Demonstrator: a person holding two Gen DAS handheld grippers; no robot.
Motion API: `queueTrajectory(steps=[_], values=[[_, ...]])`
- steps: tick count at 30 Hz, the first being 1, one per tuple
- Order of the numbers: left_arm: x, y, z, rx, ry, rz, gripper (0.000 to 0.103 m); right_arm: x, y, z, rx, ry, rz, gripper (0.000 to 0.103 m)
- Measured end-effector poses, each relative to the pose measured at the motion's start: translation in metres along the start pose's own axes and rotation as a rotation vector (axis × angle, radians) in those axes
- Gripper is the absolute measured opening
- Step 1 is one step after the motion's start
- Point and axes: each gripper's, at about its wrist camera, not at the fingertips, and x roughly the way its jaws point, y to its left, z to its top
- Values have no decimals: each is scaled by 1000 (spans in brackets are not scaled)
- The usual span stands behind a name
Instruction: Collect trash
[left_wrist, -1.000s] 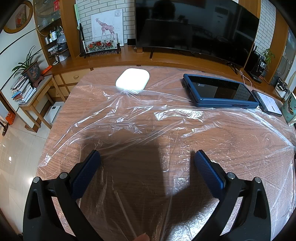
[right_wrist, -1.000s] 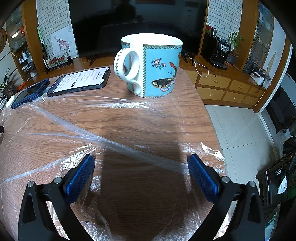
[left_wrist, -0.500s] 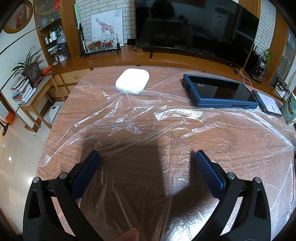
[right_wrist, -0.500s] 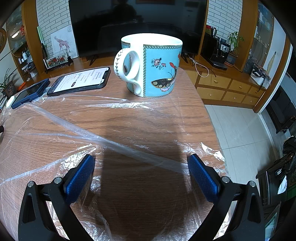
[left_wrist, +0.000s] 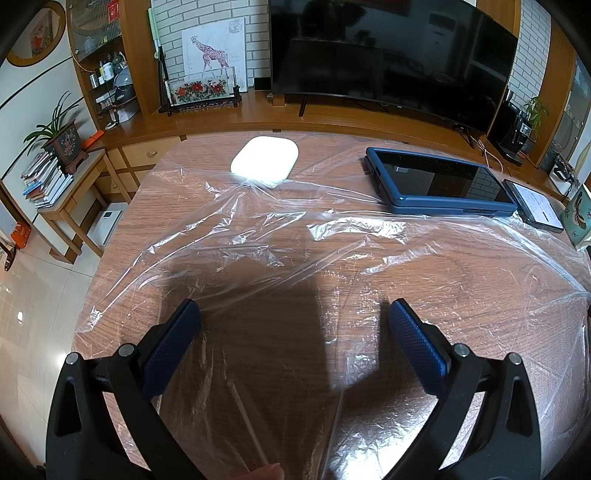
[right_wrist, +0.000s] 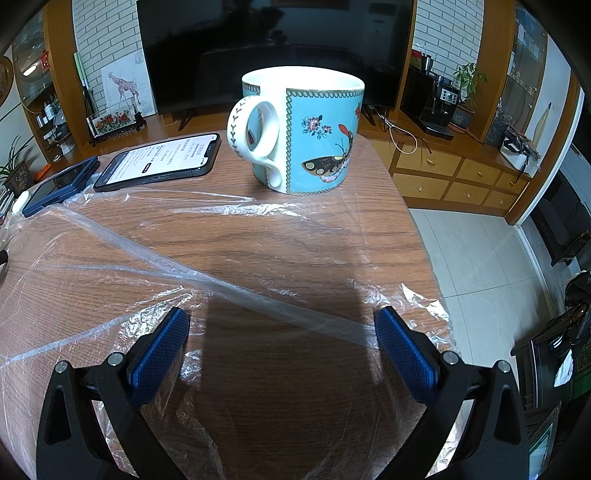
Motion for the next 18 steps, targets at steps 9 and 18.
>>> queueTrajectory(steps=[9, 18], values=[[3, 1, -1, -6, 1, 4, 102, 1, 0, -1, 0, 0, 0, 99], [3, 1, -2, -7, 1, 5, 102, 0, 0, 0, 0, 0, 0, 99]])
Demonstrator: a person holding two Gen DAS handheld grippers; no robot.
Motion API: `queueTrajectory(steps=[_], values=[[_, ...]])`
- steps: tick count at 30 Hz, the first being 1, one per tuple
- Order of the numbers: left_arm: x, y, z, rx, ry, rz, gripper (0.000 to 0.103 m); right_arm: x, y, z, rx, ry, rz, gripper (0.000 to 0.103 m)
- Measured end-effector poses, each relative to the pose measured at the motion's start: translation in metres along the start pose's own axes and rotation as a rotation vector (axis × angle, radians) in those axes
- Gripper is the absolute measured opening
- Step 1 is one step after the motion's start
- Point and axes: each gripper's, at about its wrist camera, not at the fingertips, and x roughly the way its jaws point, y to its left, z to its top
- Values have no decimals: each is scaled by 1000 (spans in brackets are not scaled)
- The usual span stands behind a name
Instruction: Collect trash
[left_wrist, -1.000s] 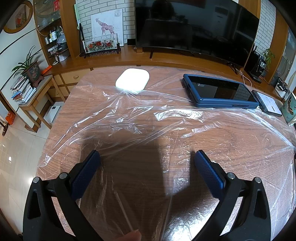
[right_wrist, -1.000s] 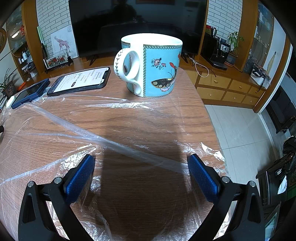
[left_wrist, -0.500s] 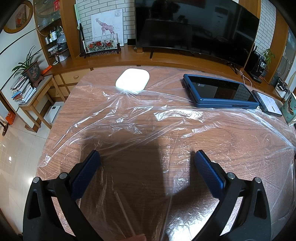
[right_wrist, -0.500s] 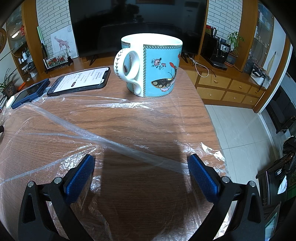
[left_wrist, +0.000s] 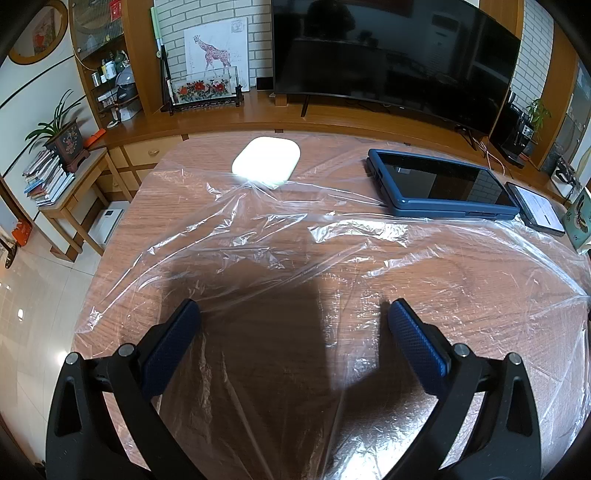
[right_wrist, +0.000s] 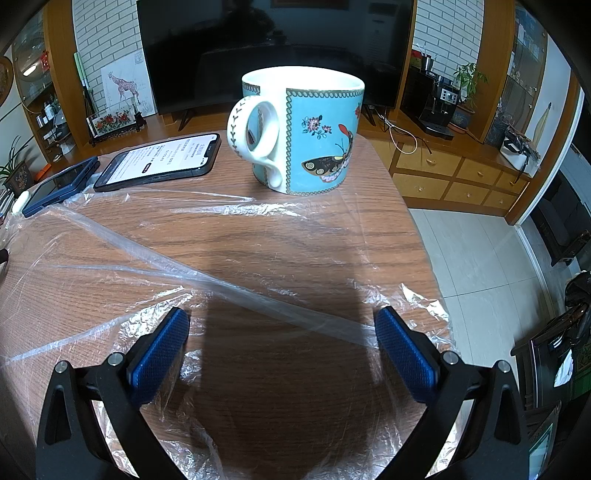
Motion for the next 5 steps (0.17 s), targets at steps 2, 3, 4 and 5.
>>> queueTrajectory(steps=[2, 3, 4, 5], values=[[0, -1, 0, 0, 0, 0, 102, 0, 0, 0, 0, 0, 0, 99], [0, 0, 0, 0, 0, 0, 102, 0, 0, 0, 0, 0, 0, 99], [0, 0, 0, 0, 0, 0, 102, 0, 0, 0, 0, 0, 0, 99], [0, -1, 0, 0, 0, 0, 102, 0, 0, 0, 0, 0, 0, 99]])
